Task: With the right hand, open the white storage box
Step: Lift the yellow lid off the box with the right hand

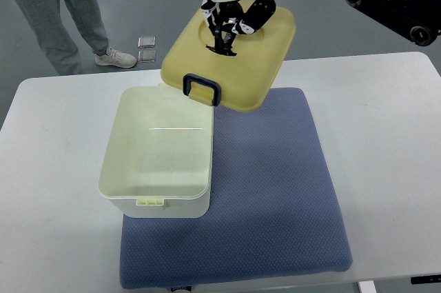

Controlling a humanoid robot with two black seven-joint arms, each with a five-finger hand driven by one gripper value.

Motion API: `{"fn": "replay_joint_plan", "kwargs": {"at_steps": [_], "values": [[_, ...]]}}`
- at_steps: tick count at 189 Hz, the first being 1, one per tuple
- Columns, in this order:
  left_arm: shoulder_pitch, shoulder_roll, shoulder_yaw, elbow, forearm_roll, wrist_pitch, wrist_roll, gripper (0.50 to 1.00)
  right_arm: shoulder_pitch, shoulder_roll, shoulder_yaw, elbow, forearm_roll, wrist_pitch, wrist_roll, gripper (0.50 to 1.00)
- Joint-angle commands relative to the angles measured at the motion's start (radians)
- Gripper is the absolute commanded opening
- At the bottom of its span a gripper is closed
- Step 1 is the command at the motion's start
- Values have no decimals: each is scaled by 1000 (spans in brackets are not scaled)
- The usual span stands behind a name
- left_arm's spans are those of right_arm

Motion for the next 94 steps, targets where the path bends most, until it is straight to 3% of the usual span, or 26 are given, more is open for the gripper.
{"fn": "replay_joint_plan", "kwargs": {"at_steps": [1,94], "values": [[0,0,0,0,0,0,1,1000,-44,-63,-1,-8,0,-21,0,500],[0,0,0,0,0,0,-1,1000,-282,-161,-26,-49,-3,-150,17,500]]}}
